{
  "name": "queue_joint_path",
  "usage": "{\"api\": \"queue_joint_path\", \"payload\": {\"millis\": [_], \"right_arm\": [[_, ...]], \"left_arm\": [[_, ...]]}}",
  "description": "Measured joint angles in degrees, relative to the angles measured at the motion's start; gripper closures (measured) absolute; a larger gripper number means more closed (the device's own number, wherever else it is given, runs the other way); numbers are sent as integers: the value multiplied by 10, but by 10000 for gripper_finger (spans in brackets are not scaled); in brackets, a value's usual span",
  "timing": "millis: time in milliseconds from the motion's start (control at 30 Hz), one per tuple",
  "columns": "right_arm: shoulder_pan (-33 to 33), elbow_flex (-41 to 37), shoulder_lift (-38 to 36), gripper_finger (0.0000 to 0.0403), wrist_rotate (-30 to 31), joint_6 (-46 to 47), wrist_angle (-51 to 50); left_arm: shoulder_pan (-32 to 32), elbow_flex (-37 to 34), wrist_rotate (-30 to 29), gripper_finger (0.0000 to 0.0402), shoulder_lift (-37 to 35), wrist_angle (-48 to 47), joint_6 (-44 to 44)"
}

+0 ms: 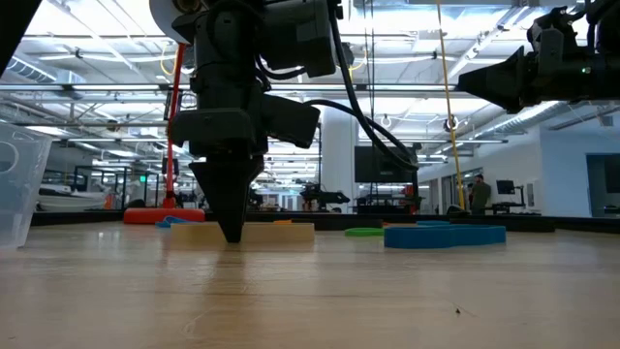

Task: Pick and place rubber bands into bin
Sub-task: Put the brown rubber band into the transparent bin

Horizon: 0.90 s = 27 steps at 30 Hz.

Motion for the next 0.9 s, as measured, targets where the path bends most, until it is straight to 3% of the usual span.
{"api": "queue_joint_path", "payload": {"millis": [567,900], "right_arm": [[0,0,0,273,0,0,0],[0,0,0,273,0,0,0]], "left_arm": [[-9,-2,4,396,-12,-6,23],[-33,-2,86,394,-157,18,42]]}}
